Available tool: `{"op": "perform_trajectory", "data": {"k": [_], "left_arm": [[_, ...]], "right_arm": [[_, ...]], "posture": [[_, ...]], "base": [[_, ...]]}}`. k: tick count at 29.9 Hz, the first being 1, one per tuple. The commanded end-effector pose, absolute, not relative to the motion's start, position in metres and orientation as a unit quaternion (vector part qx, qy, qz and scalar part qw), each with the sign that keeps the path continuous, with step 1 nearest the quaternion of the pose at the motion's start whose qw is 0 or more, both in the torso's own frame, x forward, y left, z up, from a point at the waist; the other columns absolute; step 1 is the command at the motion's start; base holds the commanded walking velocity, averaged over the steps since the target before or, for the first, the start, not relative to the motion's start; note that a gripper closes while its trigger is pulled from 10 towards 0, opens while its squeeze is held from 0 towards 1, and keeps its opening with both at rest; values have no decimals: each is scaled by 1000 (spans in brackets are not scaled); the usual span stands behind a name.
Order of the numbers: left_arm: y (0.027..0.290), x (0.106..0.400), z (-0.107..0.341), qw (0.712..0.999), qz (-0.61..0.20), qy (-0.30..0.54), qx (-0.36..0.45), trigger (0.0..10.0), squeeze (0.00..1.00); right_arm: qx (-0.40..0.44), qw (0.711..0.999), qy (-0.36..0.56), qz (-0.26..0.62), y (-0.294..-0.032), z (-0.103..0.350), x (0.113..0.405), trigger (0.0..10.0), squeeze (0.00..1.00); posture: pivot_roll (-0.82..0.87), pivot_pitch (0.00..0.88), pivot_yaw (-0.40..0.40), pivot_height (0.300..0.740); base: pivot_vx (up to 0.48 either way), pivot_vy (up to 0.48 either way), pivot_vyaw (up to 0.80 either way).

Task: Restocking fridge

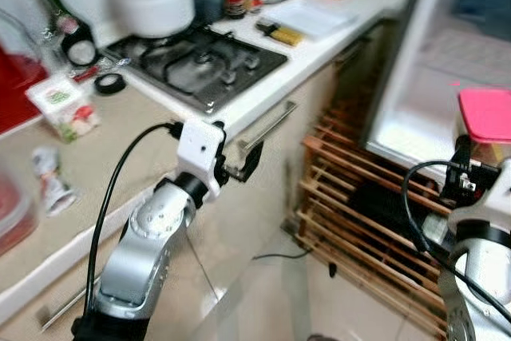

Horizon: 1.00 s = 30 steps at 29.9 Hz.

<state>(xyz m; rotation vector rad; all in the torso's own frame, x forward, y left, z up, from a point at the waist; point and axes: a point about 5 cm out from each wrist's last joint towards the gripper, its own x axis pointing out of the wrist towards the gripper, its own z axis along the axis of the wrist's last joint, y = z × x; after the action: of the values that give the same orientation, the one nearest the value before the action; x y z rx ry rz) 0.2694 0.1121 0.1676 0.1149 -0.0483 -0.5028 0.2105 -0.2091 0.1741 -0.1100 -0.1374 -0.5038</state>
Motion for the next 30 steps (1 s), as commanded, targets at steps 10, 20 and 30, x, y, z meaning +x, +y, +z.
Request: {"op": "perform_trajectory", "data": {"k": [10,20,30], "left_arm": [[115,267,173,967,-251,-39,26,10000,0],[125,264,173,972,-227,-44,37,10000,0],[128,249,170,968,-244,-42,43,10000,0]], "right_arm": [[-65,985,-66,-142,-180,183,246,10000,0],[-44,996,-51,-64,-163,178,260,10000,0],[-12,996,-73,52,-137,177,259,10000,0]], "posture": [[-6,0,45,740],[19,0,-37,740],[40,0,-61,740]], "base": [[176,0,-800],[348,0,-800],[347,0,-80]]}}
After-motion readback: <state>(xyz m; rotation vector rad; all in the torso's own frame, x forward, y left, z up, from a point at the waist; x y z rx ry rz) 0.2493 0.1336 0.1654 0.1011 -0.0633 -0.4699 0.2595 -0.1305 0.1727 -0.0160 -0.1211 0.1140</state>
